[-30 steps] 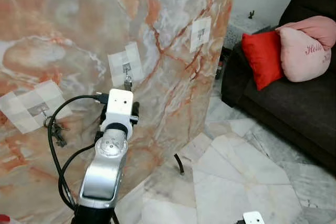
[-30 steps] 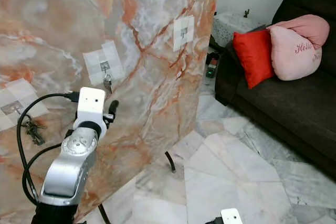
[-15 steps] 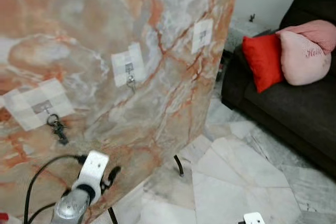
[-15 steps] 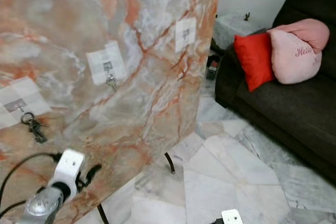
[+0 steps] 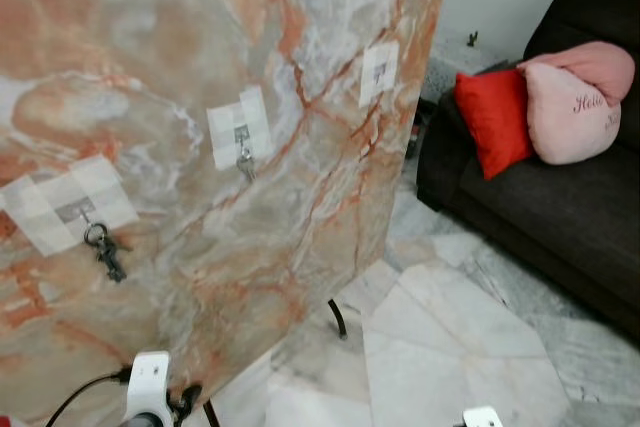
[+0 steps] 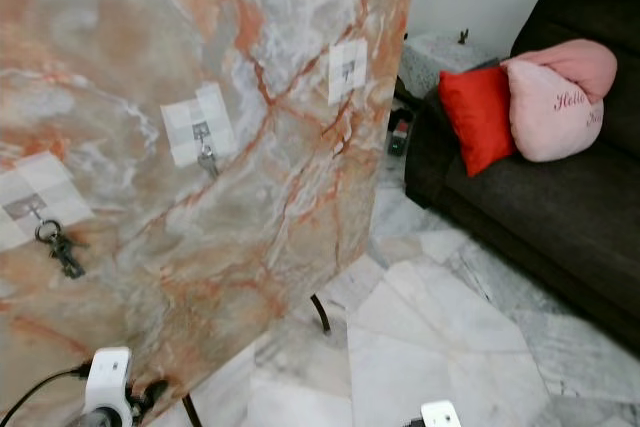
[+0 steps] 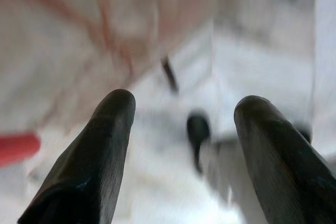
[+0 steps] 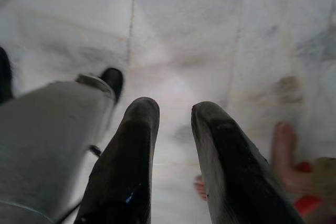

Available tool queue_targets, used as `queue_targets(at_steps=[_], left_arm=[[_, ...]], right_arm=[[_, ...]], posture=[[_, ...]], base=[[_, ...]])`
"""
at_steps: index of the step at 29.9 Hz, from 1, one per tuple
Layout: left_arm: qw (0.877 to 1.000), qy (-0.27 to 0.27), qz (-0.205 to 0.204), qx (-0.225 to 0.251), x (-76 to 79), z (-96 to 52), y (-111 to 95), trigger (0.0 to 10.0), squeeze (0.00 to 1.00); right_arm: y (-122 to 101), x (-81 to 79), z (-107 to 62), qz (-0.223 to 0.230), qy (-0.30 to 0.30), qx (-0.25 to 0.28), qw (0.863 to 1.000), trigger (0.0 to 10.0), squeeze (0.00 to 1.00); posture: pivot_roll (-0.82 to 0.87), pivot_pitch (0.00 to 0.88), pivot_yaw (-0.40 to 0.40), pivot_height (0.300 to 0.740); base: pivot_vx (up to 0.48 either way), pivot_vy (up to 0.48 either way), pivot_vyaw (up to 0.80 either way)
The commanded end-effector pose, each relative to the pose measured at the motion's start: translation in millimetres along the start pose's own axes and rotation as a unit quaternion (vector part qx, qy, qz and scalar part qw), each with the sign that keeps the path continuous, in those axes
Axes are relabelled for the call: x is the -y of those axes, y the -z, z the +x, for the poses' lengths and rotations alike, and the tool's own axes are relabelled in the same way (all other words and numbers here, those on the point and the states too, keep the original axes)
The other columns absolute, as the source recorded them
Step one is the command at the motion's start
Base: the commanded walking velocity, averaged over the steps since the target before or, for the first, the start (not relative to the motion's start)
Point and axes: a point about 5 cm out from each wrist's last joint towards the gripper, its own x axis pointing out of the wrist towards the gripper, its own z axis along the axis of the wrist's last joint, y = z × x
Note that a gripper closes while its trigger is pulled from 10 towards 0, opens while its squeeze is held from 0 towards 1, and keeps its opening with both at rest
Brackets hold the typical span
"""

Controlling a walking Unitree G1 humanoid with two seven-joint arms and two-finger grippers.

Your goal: Hang keys on a hook

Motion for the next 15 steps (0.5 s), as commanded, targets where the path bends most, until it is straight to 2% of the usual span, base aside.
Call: queue_targets(at_steps=[1, 7, 13, 15], left_arm=[[1.0, 0.003, 0.011, -0.006, 5.0, 1.1, 5.1, 10.0, 0.0], [0.999, 0.002, 0.05, 0.002, 8.6, 4.9, -3.5, 10.0, 0.0], [0.999, -0.027, 0.037, 0.017, 7.6, 6.9, -8.8, 10.0, 0.0], [0.999, -0.037, 0.031, 0.008, 6.6, 6.7, -6.0, 10.0, 0.0]], right_arm=[[4.5, -0.6, -0.2, 0.042, 0.008, 0.002, 0.999, 10.0, 0.0], [4.7, -3.0, 0.2, 0.066, 0.013, 0.004, 0.998, 10.0, 0.0], [4.5, -2.6, 0.2, 0.078, 0.015, 0.008, 0.997, 10.0, 0.0], [4.5, -0.8, -0.1, 0.078, 0.019, 0.011, 0.997, 10.0, 0.0]], posture=[[0.02, 0.0, -0.047, 0.74], [0.02, 0.0, -0.042, 0.74], [0.0, 0.0, -0.036, 0.74], [0.0, 0.0, -0.041, 0.74]], base=[[0.0, 0.0, 0.0], [0.0, 0.0, 0.0], [0.0, 0.0, 0.0], [0.0, 0.0, 0.0]])
